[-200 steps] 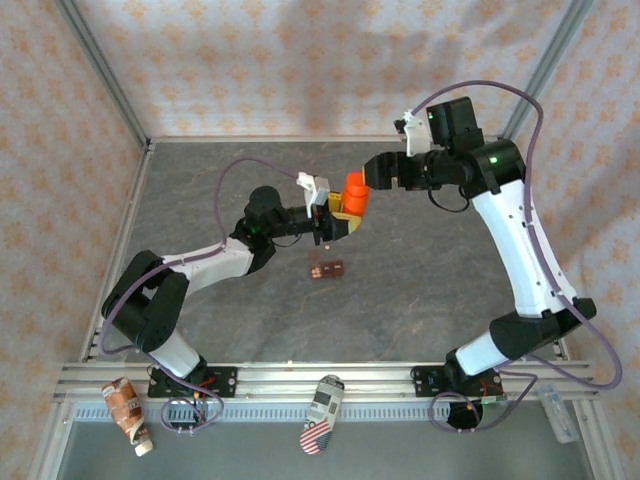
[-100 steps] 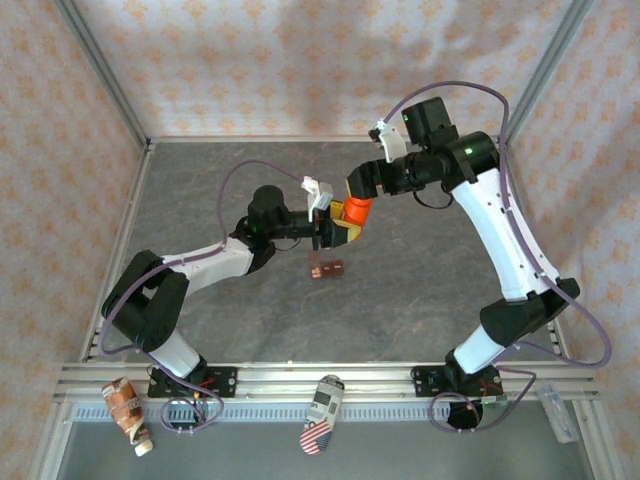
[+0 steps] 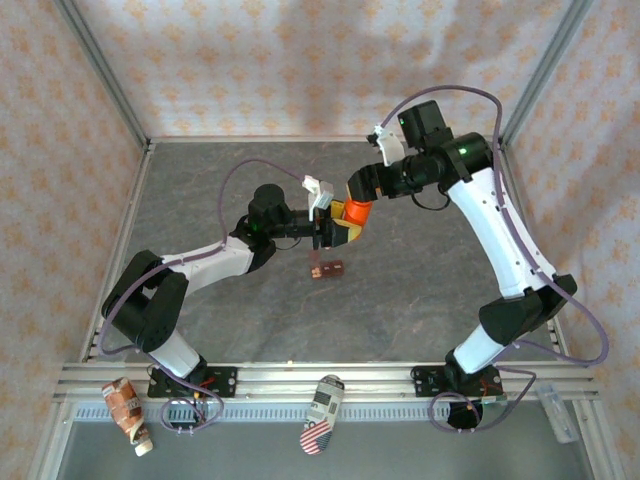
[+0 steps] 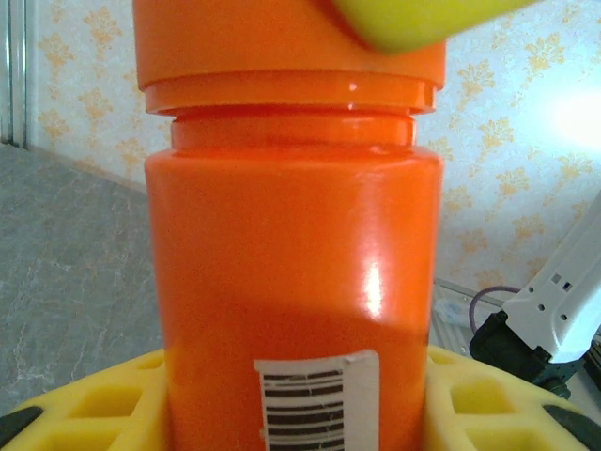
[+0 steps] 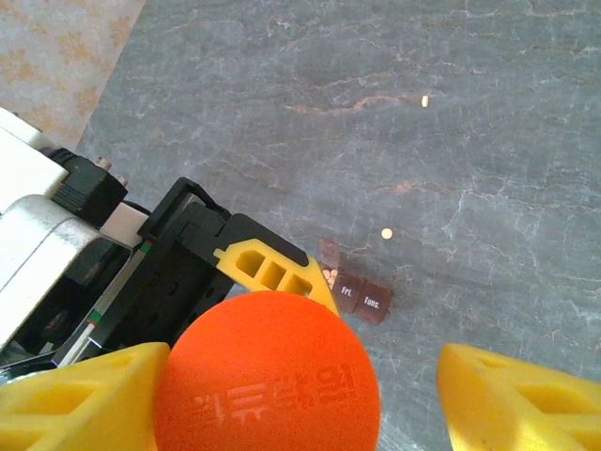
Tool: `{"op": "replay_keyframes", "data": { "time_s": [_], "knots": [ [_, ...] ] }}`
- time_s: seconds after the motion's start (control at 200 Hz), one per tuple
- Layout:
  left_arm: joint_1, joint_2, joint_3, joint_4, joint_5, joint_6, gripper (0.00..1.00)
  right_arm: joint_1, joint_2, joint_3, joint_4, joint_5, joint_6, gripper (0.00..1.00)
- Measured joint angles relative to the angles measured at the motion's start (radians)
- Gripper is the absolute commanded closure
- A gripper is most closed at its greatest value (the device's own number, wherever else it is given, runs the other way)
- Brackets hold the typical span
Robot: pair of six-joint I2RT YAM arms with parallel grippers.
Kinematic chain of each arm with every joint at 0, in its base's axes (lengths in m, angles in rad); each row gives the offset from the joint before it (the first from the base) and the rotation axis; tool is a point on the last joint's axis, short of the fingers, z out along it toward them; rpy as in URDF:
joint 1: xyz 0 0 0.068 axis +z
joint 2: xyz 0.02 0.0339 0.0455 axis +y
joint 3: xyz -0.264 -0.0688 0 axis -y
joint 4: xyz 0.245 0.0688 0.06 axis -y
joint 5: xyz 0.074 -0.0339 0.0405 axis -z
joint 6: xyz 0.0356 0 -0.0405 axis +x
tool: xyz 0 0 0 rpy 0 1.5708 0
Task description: Sort the pills into containers
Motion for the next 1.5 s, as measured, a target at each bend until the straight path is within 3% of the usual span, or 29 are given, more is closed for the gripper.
{"op": "replay_keyframes", "data": {
  "time_s": [0.205, 0.425, 0.811, 1.116, 1.291, 1.496],
  "knots": [
    [0.000, 0.000, 0.000, -0.036, -0.001, 0.002, 1.00, 0.003, 0.000, -0.022, 0.009, -0.011, 0.013, 0.49],
    [0.000, 0.000, 0.000, -0.063, -0.009, 0.014, 1.00, 0.004, -0.014, -0.071, 0.051, -0.012, 0.027, 0.55],
    [-0.002, -0.035, -0.042, -0.064, -0.138, 0.053, 1.00, 0.007, -0.113, -0.261, 0.266, 0.021, 0.249, 0.59],
    [-0.011, -0.040, -0.055, -0.057, -0.220, 0.071, 1.00, 0.075, -0.151, -0.331, 0.379, 0.179, 0.459, 0.59],
    [-0.015, -0.041, -0.055, -0.058, -0.235, 0.089, 1.00, 0.128, -0.148, -0.313, 0.375, 0.285, 0.467, 0.59],
    [-0.015, -0.055, -0.042, -0.095, -0.236, 0.130, 1.00, 0.148, -0.123, -0.253, 0.322, 0.307, 0.372, 0.60]
  ]
}}
